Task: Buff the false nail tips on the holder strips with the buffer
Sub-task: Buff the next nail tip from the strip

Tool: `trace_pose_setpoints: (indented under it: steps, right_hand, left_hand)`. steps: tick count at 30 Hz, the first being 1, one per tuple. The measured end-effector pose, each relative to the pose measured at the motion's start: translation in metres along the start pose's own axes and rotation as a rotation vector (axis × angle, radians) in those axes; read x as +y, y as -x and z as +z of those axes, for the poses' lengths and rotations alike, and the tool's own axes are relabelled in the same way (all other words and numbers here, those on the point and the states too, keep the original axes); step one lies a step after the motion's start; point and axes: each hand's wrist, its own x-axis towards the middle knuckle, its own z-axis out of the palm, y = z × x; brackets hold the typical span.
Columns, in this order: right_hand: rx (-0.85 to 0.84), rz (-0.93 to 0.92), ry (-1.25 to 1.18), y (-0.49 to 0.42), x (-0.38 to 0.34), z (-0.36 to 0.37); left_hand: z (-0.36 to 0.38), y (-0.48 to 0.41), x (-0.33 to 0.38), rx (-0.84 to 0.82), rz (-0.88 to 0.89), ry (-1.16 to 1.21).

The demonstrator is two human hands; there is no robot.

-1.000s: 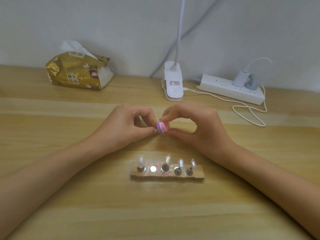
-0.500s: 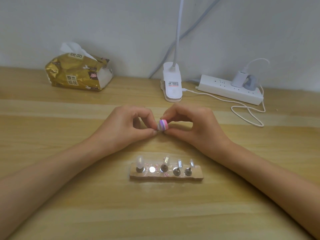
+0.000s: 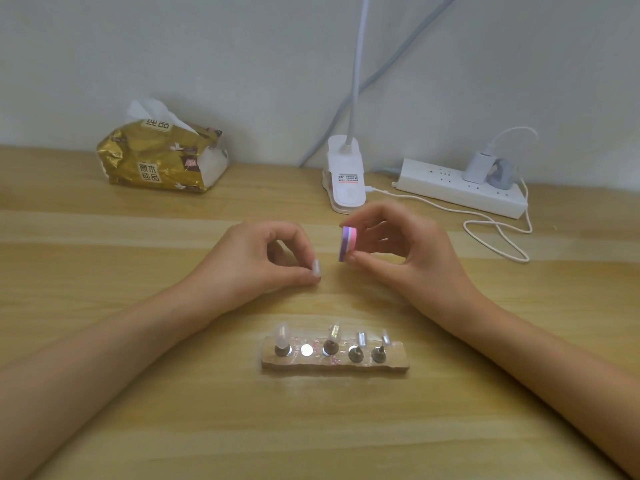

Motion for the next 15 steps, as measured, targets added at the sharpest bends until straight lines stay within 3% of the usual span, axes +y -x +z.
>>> trace_pose_setpoints:
  steps: [9, 15]
  right_hand:
    - [-0.111, -0.15, 0.16, -0.001, 0.0, 0.008]
    - [-0.072, -0.24, 0.226, -0.001, 0.001, 0.011]
  left_hand:
    - [0.003, -0.002, 0.002, -0.009, -0.028, 0.068]
    - [0.003, -0.002, 0.003, -0.021, -0.024, 0.09]
